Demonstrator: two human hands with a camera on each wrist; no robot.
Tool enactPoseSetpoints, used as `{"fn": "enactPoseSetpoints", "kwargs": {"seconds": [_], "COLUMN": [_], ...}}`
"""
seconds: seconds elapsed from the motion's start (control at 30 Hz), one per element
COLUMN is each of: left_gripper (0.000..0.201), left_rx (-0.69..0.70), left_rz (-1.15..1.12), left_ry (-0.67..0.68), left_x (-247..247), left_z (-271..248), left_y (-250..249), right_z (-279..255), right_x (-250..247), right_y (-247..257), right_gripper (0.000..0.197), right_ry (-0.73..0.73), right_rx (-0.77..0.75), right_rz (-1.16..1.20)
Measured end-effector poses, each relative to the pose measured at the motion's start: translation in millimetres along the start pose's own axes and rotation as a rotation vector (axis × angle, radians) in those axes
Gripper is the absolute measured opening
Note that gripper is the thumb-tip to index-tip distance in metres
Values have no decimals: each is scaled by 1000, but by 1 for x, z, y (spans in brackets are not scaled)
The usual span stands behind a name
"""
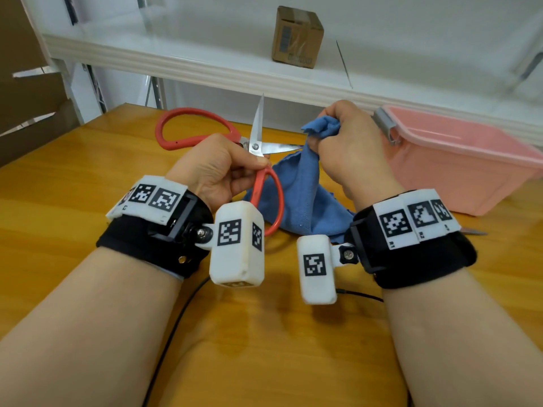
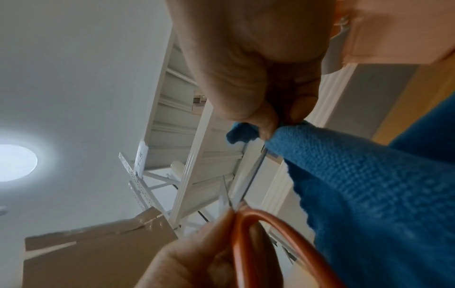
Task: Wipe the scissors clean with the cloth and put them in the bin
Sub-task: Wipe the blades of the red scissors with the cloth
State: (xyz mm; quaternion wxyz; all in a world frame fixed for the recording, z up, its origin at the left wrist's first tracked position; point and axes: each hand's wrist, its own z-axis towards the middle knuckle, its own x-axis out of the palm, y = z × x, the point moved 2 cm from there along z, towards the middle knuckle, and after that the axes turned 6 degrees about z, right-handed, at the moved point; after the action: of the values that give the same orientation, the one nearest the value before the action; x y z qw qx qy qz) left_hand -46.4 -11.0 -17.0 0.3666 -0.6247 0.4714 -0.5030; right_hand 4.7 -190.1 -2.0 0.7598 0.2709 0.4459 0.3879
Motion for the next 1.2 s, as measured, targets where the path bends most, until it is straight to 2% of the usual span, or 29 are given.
{"fn": "enactPoseSetpoints", "kwargs": {"seconds": [0.1, 0.2, 0.27, 0.33, 0.4, 0.73, 0.93, 1.07, 1.2], "left_gripper": [12, 13, 14, 19, 24, 11, 11, 10, 10], "left_rx": [-8, 3, 13, 33, 47, -12, -54, -62, -14], "left_rz": [-27, -21, 1, 22, 31, 74, 66, -36, -191], "left_ry": [-34, -47, -21, 38, 70, 78, 39, 15, -18], "left_x": [-3, -1, 2, 4, 3, 1, -6, -14, -13], "left_z": [1, 2, 1, 1, 0, 0, 2, 6, 9], "left_y": [-1, 0, 2, 3, 2, 2, -2, -4, -2], "right_z": [1, -1, -8, -19, -26, -15, -11, -5, -13], "right_x": [-8, -16, -7, 10, 22, 6, 1, -13, -9], "right_y": [4, 18, 32, 40, 41, 20, 12, 1, 7], "right_gripper": [24, 22, 26, 31, 31, 23, 21, 20, 16], "right_ry": [-59, -86, 39, 223, 329, 396, 330, 268, 367], "right_rx": [10, -68, -154, -213, -240, -111, -47, 41, 161], "right_rz": [69, 122, 117, 2, -49, 61, 64, 16, 159]}}
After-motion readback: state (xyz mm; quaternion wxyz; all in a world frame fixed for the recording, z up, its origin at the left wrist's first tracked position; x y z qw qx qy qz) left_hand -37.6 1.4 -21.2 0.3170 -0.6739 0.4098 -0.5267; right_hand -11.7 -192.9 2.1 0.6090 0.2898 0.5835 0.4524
